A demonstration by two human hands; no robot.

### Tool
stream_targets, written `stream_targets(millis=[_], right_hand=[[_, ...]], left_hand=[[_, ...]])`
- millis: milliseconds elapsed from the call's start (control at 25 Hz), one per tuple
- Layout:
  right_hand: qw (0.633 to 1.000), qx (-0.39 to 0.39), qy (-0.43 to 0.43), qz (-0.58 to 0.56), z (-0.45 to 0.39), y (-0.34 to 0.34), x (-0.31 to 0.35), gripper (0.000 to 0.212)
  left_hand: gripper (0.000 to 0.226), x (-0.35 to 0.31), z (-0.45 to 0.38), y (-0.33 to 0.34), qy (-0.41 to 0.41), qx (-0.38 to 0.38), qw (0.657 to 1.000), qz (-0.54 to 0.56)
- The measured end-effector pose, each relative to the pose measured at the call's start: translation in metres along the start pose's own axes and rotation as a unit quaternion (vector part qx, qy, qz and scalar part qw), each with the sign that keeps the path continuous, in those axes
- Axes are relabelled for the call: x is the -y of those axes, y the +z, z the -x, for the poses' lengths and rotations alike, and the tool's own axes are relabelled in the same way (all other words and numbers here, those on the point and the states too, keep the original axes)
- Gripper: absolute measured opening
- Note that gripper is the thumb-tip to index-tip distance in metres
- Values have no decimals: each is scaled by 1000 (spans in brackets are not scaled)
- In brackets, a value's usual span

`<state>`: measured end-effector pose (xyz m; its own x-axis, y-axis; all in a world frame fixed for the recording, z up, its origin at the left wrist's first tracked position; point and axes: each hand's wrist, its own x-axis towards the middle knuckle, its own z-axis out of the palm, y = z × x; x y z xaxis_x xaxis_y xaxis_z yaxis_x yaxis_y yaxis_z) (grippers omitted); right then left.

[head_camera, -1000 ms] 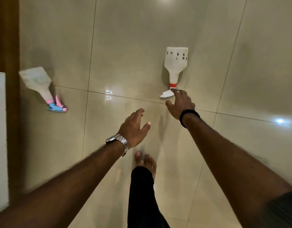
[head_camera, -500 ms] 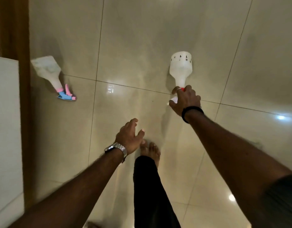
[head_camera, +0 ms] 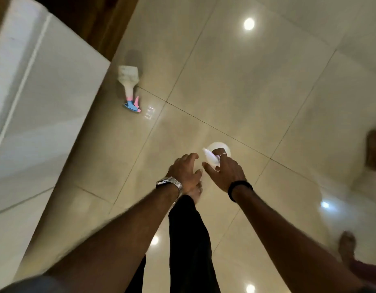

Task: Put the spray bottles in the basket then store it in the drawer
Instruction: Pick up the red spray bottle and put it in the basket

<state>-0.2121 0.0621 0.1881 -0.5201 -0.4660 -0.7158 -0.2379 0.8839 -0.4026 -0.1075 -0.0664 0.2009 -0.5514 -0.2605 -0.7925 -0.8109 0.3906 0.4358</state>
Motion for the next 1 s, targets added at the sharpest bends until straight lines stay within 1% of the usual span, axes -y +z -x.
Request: stream_targets(millis=[40, 120, 240, 320, 400, 480, 560, 600, 680, 720, 840, 960, 1000], right_hand=[[1000, 3, -23, 18, 11, 4, 18, 30], [998, 6, -56, 34, 33, 14, 57, 22], [993, 3, -107, 49, 62, 40, 124, 22], [989, -8, -137, 50, 77, 59, 165, 25], [979, -4, -191, 75, 100, 89, 214, 26], [964, 1, -247, 93, 127, 122, 264, 27], [945, 5, -310, 102, 159, 158, 316, 33], [936, 8, -336, 104, 174, 175, 338, 38], [915, 30, -390, 102, 208, 213, 381, 46], [902, 49, -417, 103, 227, 235, 403, 44], [858, 106, -492, 103, 292, 307, 474, 27], [808, 154, -562, 83, 353, 370, 539, 20], [793, 169, -580, 77, 372, 393, 560, 22]], left_hand=[[54, 11, 13, -8, 4, 1, 1000, -1], [62, 36, 39, -23, 9, 3, 1000, -5], [83, 85, 80, -49, 13, -21, 1000, 14], [92, 118, 108, -67, 22, -71, 995, 60], [83, 168, 148, -82, 31, -143, 985, 92], [68, 218, 193, -93, 24, -214, 973, 86], [55, 270, 245, -99, 3, -288, 952, 107], [53, 292, 271, -101, -2, -317, 941, 118], [55, 341, 328, -104, -24, -354, 927, 125], [55, 368, 359, -104, -44, -375, 917, 127], [55, 449, 455, -102, -97, -461, 873, 129], [53, 509, 532, -100, -127, -552, 815, 121], [52, 531, 553, -100, -137, -582, 792, 123]])
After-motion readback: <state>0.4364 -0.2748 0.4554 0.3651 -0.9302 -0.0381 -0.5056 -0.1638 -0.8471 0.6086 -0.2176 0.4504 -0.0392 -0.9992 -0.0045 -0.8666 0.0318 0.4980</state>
